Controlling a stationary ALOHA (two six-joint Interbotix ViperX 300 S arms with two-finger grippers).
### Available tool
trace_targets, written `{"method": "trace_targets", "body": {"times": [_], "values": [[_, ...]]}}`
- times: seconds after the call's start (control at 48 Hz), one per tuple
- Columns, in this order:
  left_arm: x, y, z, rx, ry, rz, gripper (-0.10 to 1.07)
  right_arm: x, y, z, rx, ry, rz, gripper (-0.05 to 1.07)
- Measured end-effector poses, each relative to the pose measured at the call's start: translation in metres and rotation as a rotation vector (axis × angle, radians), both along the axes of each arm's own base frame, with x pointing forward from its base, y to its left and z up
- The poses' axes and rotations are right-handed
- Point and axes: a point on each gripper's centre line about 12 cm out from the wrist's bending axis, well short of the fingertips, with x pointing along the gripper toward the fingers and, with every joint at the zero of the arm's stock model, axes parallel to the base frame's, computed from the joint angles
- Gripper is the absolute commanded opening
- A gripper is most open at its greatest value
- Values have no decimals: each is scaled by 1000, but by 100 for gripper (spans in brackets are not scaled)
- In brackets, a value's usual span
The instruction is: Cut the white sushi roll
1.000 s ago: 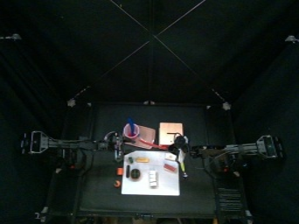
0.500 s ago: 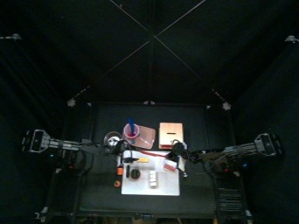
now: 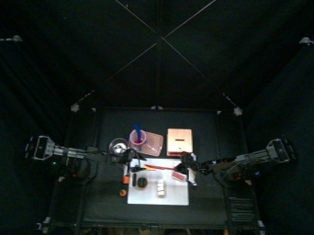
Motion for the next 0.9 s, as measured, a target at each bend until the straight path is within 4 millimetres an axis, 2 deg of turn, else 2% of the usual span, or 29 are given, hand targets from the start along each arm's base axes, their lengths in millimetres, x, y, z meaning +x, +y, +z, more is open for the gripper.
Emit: {"method": "trace_targets", "body": {"times": [0.271, 0.521, 0.667, 0.896], "values": [[16, -7, -16, -2, 40, -24, 82, 0, 0, -1, -1, 2, 1, 20], [24, -9, -15, -3, 33, -29, 59, 2, 1, -4, -4, 14, 5, 20], [25, -9, -18, -3, 42, -29, 50, 2, 2, -5, -5, 15, 7, 20], [27, -15, -30, -9, 70, -44, 48, 5, 3, -14, -9, 46, 7, 20]]}}
